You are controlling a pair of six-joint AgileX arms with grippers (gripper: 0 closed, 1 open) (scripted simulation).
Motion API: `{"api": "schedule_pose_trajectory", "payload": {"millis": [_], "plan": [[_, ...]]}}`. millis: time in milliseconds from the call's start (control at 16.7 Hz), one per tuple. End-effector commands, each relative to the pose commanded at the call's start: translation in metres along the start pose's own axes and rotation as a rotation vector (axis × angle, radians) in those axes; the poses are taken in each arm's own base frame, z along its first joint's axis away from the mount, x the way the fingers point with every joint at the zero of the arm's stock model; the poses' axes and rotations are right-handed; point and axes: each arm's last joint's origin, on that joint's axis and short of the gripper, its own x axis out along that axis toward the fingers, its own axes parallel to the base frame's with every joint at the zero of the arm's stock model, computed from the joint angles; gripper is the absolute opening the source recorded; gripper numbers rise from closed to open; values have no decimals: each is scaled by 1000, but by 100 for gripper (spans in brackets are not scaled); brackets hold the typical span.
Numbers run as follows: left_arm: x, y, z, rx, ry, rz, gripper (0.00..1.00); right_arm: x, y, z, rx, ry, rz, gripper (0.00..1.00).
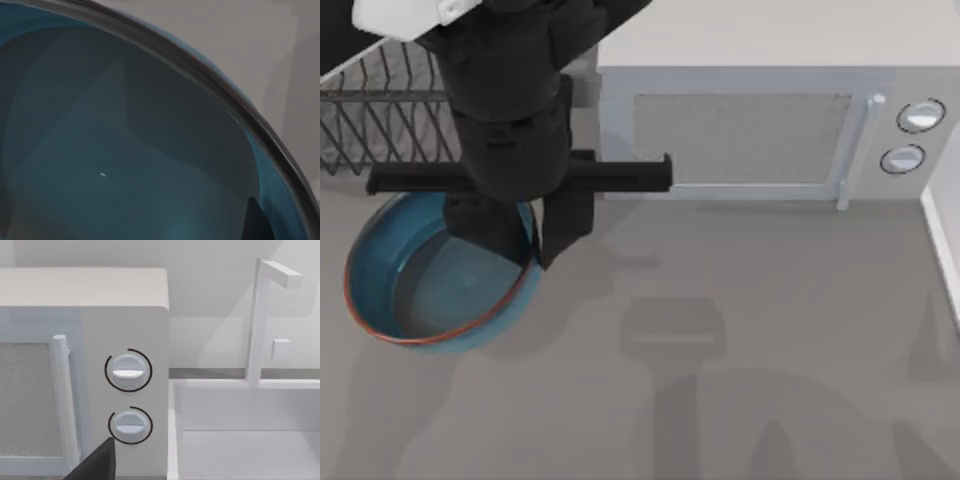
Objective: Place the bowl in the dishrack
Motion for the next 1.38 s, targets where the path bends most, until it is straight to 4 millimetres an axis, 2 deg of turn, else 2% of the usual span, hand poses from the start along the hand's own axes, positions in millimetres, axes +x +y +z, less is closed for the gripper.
{"api": "schedule_pose_trajectory", "payload": {"millis": [180,360,600,840,960,1140,1380], "plan": [[0,2,2,-1,-9,-9,0,0,0,0,0,0,0,100],[-8,22,8,-14,-91,-87,0,0,0,0,0,0,0,100],[-26,73,19,-44,-341,-237,0,0,0,0,0,0,0,100],[-47,135,18,-57,-741,-317,0,0,0,0,0,0,0,100],[-59,165,8,-51,-969,-297,0,0,0,0,0,0,0,100],[-76,202,-19,-31,-1279,-197,0,0,0,0,0,0,0,100],[-88,226,-56,-4,-1527,-36,0,0,0,0,0,0,0,100]]}}
